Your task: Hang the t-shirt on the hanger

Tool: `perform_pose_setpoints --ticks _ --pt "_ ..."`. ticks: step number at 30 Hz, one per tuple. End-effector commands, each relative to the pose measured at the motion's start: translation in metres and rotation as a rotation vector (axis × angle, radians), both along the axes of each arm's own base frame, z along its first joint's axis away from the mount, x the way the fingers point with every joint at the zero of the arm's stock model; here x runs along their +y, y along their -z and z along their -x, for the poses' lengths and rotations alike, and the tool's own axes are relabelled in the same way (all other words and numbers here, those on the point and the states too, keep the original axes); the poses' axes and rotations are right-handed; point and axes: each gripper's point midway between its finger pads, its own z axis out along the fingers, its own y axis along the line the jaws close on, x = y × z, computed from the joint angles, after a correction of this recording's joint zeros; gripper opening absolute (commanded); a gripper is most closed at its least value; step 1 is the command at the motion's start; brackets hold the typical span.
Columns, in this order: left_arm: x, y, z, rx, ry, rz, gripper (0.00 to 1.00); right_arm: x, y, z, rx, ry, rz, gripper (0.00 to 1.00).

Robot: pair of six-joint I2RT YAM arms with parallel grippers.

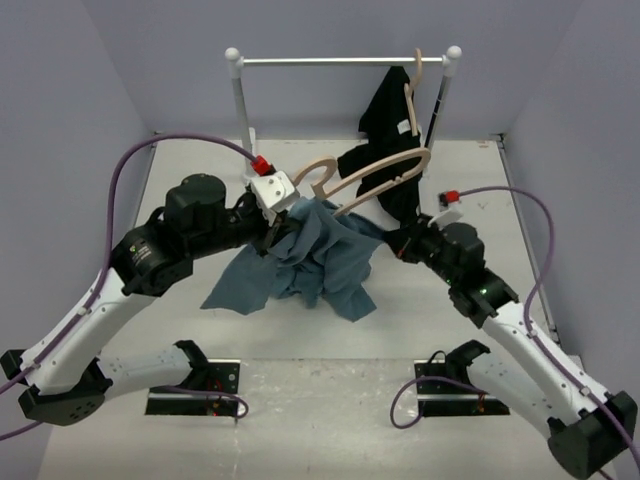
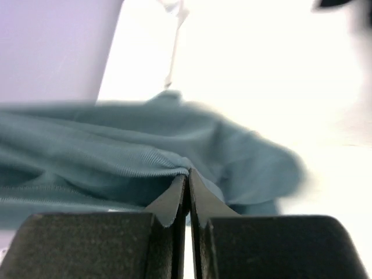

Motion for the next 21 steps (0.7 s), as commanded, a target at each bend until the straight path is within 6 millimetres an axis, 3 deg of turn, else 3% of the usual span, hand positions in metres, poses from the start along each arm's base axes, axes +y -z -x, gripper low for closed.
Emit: perform_pose_setpoints --ticks 1,2,6,8,10,13,15,17,21 --pt "0.011 -0.047 0.030 -0.058 0.072 0.133 0.00 -0.071 -0.062 -0.022 -0.098 0.184 0.144 0.00" --pt "0.013 -0.040 0.036 -0.044 0.091 0.117 0.00 -0.087 -0.073 -0.027 -0.099 0.213 0.166 0.00" --pt "0.017 -0.005 0.044 0.011 0.125 0.032 0.00 -0.110 -0.111 -0.029 -0.126 0.237 0.221 0.00" --pt "0.018 0.017 0.045 0.044 0.127 -0.007 0.00 -0.114 -0.138 -0.025 -0.163 0.244 0.233 0.00" --pt "0.019 0.039 0.042 0.082 0.110 -0.054 0.00 -0.112 -0.150 -0.018 -0.172 0.225 0.229 0.00" --pt "0.020 0.058 0.033 0.113 0.071 -0.104 0.00 -0.102 -0.170 -0.007 -0.210 0.171 0.201 0.00" --pt "0.013 0.064 0.026 0.127 0.075 -0.126 0.00 -0.077 -0.177 0.008 -0.228 0.028 0.143 0.00" --pt "0.007 0.059 0.022 0.120 0.078 -0.117 0.00 -0.065 -0.178 0.014 -0.226 -0.039 0.119 0.00" --pt "-0.015 0.030 0.015 0.089 0.125 -0.041 0.00 -0.032 -0.176 0.032 -0.202 -0.164 0.121 0.00"
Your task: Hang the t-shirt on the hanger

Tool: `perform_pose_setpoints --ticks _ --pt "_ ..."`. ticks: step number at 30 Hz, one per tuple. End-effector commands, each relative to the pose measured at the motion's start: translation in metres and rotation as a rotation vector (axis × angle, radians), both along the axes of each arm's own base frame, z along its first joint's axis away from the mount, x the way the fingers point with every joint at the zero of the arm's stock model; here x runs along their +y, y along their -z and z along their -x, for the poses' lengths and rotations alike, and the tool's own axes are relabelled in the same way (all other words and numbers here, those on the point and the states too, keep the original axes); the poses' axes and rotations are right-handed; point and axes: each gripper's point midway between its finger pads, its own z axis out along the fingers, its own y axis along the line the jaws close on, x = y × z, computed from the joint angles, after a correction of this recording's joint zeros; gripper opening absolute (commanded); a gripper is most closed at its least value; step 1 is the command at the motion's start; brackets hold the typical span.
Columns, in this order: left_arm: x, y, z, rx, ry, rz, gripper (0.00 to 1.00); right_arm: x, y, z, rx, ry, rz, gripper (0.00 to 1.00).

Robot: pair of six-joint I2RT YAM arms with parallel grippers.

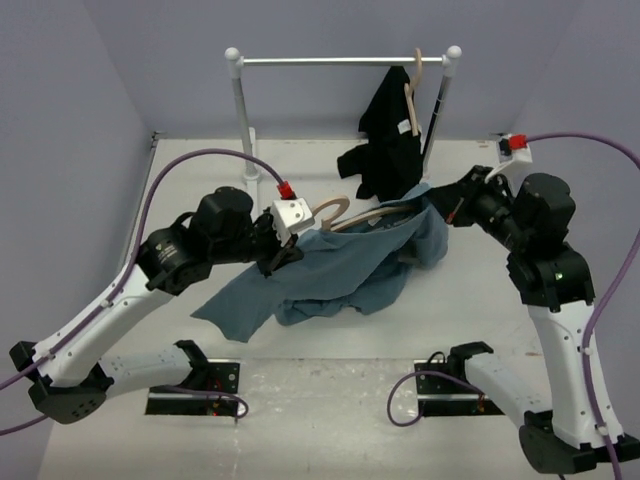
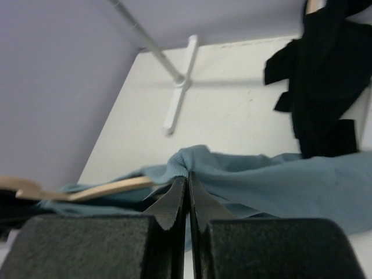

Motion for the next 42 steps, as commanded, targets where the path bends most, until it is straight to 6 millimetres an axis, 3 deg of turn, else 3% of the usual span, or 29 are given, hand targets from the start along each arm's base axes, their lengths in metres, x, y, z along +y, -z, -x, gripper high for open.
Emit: perform_pose_setpoints --ticks 1,6,10,12,15,16,18,20,23,25,29,32,34,38,42 --pt "-0.023 -0.049 -0.008 -0.083 0.055 0.128 0.00 0.040 -0.013 0.028 -0.001 -0.191 0.001 0.00" --pt "-0.046 -0.056 -0.018 -0.074 0.077 0.190 0.00 0.071 -0.015 0.039 0.048 -0.263 -0.008 0.00" --pt "-0.060 -0.051 -0.017 -0.073 0.127 0.251 0.00 0.098 -0.012 0.048 0.080 -0.349 -0.004 0.00" --pt "-0.062 -0.048 -0.013 -0.081 0.149 0.272 0.00 0.102 -0.005 0.046 0.103 -0.365 0.029 0.01" --pt "-0.058 -0.035 -0.015 -0.100 0.142 0.245 0.00 0.084 0.002 0.048 0.117 -0.316 0.119 0.20" --pt "-0.057 -0.031 -0.015 -0.093 0.139 0.235 0.00 0.080 0.001 0.052 0.109 -0.315 0.127 0.21" --pt "-0.048 -0.026 -0.022 -0.116 0.102 0.209 0.00 0.062 -0.005 0.063 0.060 -0.280 0.156 0.48" --pt "-0.045 -0.025 -0.021 -0.121 0.141 0.213 0.00 0.044 -0.010 0.073 -0.001 -0.248 0.197 0.64" --pt "-0.047 -0.025 -0.007 -0.139 0.306 0.238 0.00 0.015 -0.015 0.079 -0.135 -0.192 0.310 0.75" --pt "-0.050 -0.025 0.007 -0.120 0.430 0.259 0.00 0.011 -0.003 0.078 -0.175 -0.218 0.398 0.77" --pt "-0.051 -0.011 0.026 -0.062 0.624 0.231 0.00 0.029 0.015 0.095 -0.289 -0.468 0.547 0.79" --pt "-0.056 -0.002 0.037 0.024 0.752 0.226 0.00 0.046 0.016 0.106 -0.374 -0.630 0.571 0.78" --pt "-0.061 -0.001 0.037 0.057 0.800 0.236 0.00 0.052 0.017 0.107 -0.383 -0.679 0.583 0.77" --pt "-0.071 0.001 0.033 0.113 0.840 0.257 0.00 0.067 0.044 0.119 -0.259 -0.855 0.579 0.74" --pt "-0.075 -0.002 0.029 0.127 0.851 0.266 0.00 0.070 0.058 0.123 -0.232 -0.880 0.557 0.71"
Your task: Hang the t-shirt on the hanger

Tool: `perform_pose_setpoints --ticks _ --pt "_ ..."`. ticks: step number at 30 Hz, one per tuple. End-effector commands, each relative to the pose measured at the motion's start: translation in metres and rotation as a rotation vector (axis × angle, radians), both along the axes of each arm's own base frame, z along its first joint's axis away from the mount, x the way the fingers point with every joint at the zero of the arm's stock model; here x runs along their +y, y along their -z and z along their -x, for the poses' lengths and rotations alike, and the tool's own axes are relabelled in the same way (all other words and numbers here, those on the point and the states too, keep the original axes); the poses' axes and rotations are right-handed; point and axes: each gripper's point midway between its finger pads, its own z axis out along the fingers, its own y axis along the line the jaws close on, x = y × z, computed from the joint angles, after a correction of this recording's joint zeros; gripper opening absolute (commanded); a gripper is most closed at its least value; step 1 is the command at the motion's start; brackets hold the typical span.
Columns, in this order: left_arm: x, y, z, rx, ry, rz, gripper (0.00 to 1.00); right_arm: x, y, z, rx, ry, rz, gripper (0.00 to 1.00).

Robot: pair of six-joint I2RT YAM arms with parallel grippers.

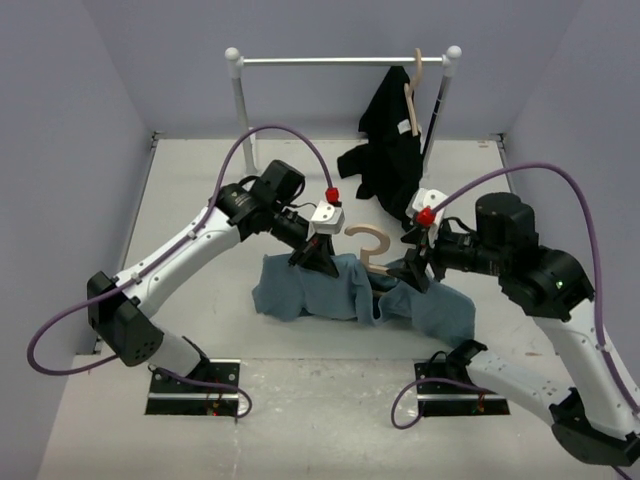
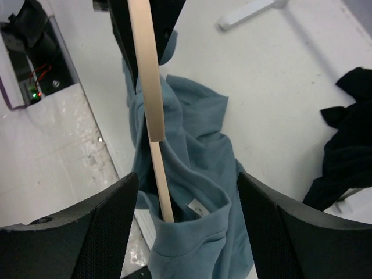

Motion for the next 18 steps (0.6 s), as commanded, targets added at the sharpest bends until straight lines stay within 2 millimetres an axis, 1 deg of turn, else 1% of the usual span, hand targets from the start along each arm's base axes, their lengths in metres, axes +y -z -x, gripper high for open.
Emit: perform_pose_setpoints --ticks 1,4,7,8,9,10,11,12,14,15,16,17,18 --pt "-0.004 -0.044 0.012 -0.042 0.109 0.151 0.00 0.003 0.014 0.023 0.030 -0.113 0.008 0.71" --pt "-0.004 -0.046 0.010 -0.056 0.100 0.148 0.00 0.000 0.021 0.027 0.050 -0.108 0.015 0.69" --pt "-0.003 -0.050 0.007 -0.061 0.091 0.150 0.00 0.000 0.029 0.033 0.080 -0.120 0.018 0.62" --pt "-0.002 -0.054 0.009 -0.066 0.098 0.161 0.00 0.000 0.034 0.032 0.095 -0.119 0.025 0.50" --pt "-0.002 -0.057 0.009 -0.069 0.100 0.167 0.00 0.000 0.036 0.031 0.098 -0.112 0.028 0.34" --pt "-0.002 -0.059 0.009 -0.071 0.100 0.171 0.00 0.000 0.036 0.028 0.096 -0.104 0.030 0.15" --pt "-0.002 -0.060 0.009 -0.072 0.099 0.174 0.00 0.001 0.035 0.026 0.094 -0.096 0.030 0.00" --pt "-0.003 -0.062 0.008 -0.068 0.091 0.173 0.00 0.001 0.033 0.024 0.089 -0.089 0.021 0.00" --pt "-0.005 -0.065 0.002 -0.072 0.045 0.166 0.01 0.002 0.025 0.013 0.052 -0.035 -0.007 0.00" --pt "-0.004 -0.069 -0.004 -0.097 -0.007 0.159 0.08 -0.001 0.021 0.007 0.020 0.007 -0.020 0.00" --pt "-0.006 -0.076 -0.010 -0.109 -0.074 0.170 0.20 -0.001 0.014 -0.001 -0.007 0.054 -0.061 0.00" --pt "-0.011 -0.085 -0.016 -0.160 -0.075 0.214 0.36 0.002 0.007 -0.004 -0.019 0.063 -0.093 0.00" --pt "-0.009 -0.096 -0.024 -0.188 -0.176 0.240 0.60 0.003 0.004 -0.009 -0.031 0.090 -0.130 0.00"
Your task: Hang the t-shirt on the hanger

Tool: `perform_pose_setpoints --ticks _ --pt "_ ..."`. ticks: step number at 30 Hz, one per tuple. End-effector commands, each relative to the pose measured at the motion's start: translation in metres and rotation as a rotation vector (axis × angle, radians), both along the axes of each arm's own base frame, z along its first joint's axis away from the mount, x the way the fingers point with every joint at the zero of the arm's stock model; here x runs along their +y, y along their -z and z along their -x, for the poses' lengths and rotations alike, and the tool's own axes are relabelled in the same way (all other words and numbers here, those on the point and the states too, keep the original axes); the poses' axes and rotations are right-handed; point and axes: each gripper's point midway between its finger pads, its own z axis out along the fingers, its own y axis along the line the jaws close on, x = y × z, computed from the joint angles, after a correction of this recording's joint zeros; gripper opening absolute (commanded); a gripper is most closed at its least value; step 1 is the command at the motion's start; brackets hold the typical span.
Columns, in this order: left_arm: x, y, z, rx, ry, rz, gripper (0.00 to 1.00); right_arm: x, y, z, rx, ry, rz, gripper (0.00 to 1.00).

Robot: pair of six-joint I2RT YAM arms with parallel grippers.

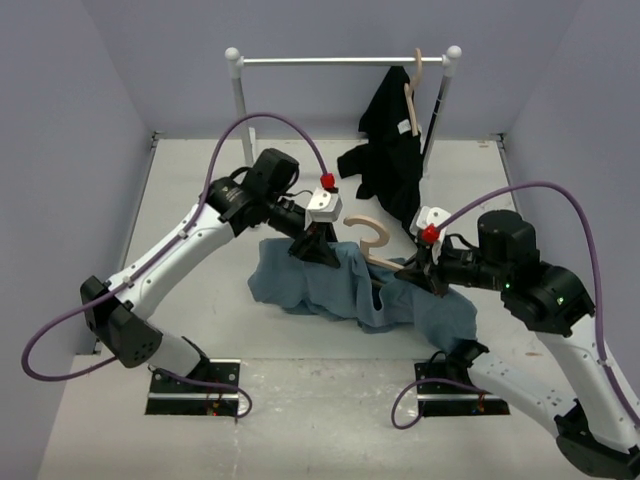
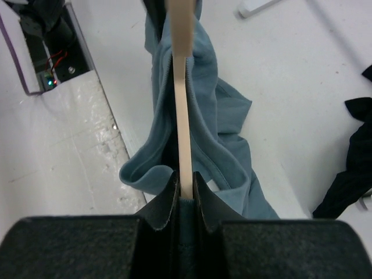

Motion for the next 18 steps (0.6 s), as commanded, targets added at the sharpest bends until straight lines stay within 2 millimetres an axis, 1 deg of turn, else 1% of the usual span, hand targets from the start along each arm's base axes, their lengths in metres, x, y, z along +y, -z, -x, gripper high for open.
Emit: perform_pose_setpoints --ticks 1,2,3,5,6,7,8,9,10,11,13,15,16,18 --pt "-0.001 -0.077 -0.018 -0.142 -0.232 0.214 0.80 0.006 -0.027 -0.030 -0.097 0.151 -0.149 0.00" --pt "0.002 -0.087 -0.020 -0.131 -0.293 0.241 0.98 0.006 -0.027 -0.032 -0.096 0.165 -0.165 0.00" --pt "0.005 -0.099 -0.023 -0.138 -0.355 0.279 1.00 0.005 -0.028 -0.036 -0.091 0.198 -0.184 0.00" --pt "0.015 -0.124 -0.030 -0.130 -0.491 0.376 1.00 0.005 -0.027 -0.042 -0.082 0.248 -0.218 0.00" --pt "0.023 -0.127 -0.035 -0.124 -0.572 0.410 1.00 0.005 -0.029 -0.044 -0.078 0.261 -0.236 0.00" --pt "0.028 -0.132 -0.033 -0.113 -0.607 0.473 1.00 0.007 -0.032 -0.045 -0.072 0.269 -0.263 0.00" --pt "0.030 -0.143 -0.027 -0.101 -0.601 0.555 1.00 0.009 -0.036 -0.045 -0.065 0.277 -0.294 0.00" --pt "0.031 -0.157 -0.020 -0.102 -0.576 0.637 1.00 0.010 -0.040 -0.047 -0.058 0.290 -0.322 0.00" --pt "0.031 -0.160 -0.014 -0.087 -0.552 0.674 1.00 0.012 -0.043 -0.047 -0.045 0.295 -0.344 0.00" --pt "0.031 -0.161 -0.011 -0.074 -0.542 0.693 0.99 0.014 -0.046 -0.046 -0.035 0.290 -0.360 0.00" --pt "0.024 -0.161 -0.017 -0.076 -0.576 0.688 0.92 0.018 -0.053 -0.042 -0.014 0.270 -0.389 0.00" --pt "0.015 -0.158 -0.031 -0.072 -0.646 0.664 0.83 0.021 -0.057 -0.040 0.001 0.258 -0.411 0.00" --pt "0.011 -0.156 -0.034 -0.071 -0.655 0.649 0.79 0.022 -0.059 -0.038 0.003 0.246 -0.419 0.00" --pt "0.001 -0.149 -0.046 -0.091 -0.665 0.595 0.73 0.025 -0.063 -0.033 0.005 0.216 -0.432 0.00"
